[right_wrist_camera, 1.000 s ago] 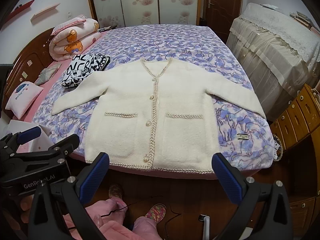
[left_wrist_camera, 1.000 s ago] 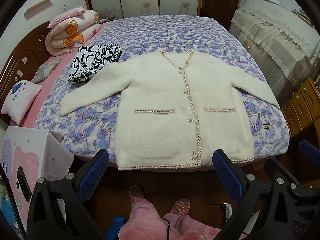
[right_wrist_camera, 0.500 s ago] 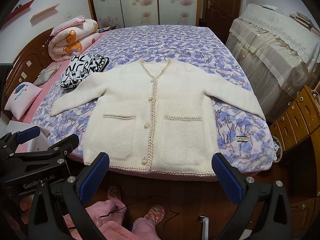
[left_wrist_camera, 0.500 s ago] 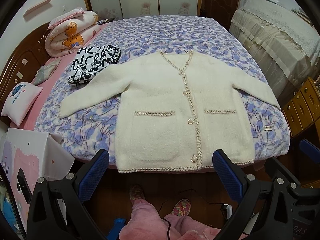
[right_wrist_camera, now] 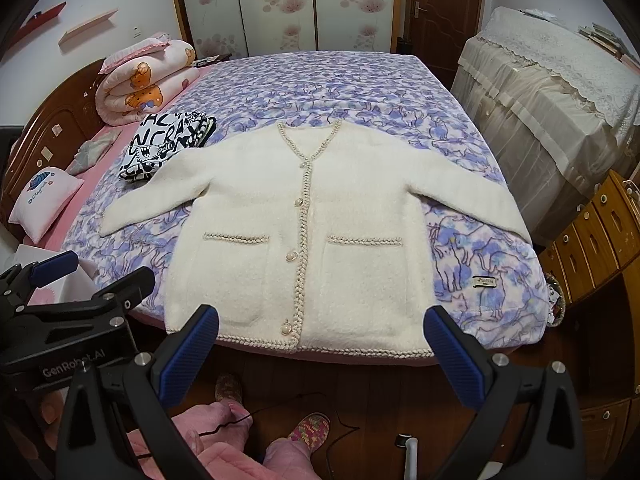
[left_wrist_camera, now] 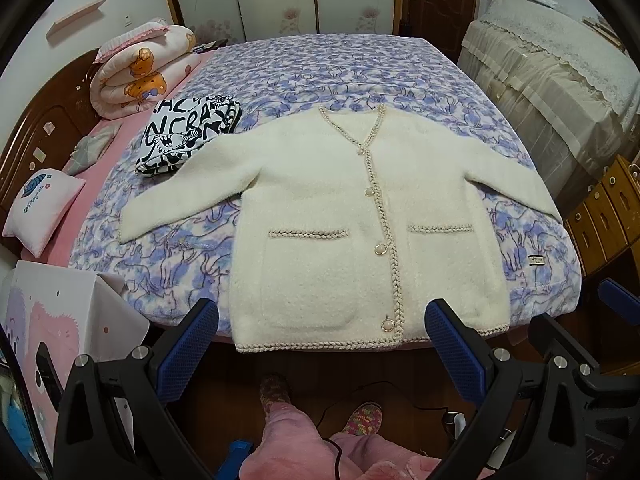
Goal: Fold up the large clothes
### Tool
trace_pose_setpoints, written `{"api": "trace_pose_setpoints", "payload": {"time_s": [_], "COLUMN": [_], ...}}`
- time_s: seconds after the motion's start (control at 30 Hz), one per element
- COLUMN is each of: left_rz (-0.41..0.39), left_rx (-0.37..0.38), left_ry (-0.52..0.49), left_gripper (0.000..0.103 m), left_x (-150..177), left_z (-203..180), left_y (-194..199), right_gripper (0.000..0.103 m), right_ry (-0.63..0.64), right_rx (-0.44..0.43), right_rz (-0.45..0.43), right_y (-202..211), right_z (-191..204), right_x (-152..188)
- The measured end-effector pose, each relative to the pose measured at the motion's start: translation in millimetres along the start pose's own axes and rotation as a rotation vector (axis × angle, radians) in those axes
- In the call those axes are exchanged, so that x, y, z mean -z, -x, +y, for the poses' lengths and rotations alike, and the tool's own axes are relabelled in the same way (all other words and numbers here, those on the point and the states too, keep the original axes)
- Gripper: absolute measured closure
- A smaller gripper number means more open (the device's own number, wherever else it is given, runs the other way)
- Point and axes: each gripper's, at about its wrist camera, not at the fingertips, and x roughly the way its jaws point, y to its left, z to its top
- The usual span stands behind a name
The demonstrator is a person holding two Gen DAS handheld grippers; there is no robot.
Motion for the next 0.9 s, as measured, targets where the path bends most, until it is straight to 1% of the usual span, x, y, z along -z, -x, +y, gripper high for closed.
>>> {"api": "trace_pose_setpoints", "payload": {"time_s": [0.37,0.53,0.63,0.77,0.87,0.9], "left_rz": [0.001,0.014,0.020,0.059,0.097,0.108], "left_rx": [-0.002,-0.006,-0.010,0.021,0.036,0.039], "left_ry": [0.001,0.007,0.006,0.024,0.034,0.038], "left_gripper": [0.001,0.001,0.001,0.001,0.001,0.001], "left_x": [0.0,-1.7,-2.0,-4.7,-7.3,-8.0], "left_z": [1.7,8.3,11.2,14.8,20.8,23.2], "left_y": [-0.7,-4.3,-6.9,-20.3,-33.3,-37.5], "right_gripper": [0.000,0.000,0.000,0.000,0.000,0.000], "right_ry": [0.000,0.002,-0.002,-0.006,-0.015,-0.016], "right_rx": [-0.004,-0.006,-0.015,-0.023,-0.022,-0.022], "right_rz": [0.001,0.005,0.015,0.039,0.059,0.066], "right_y": [-2.4,-2.4,-12.3,-23.7,-33.7,-34.7], "right_z": [-3.3,-2.0,-8.2,-5.7,0.2,3.8], "right_x": [-2.4,-0.4,-18.9,-25.8,-25.6,-20.8]}}
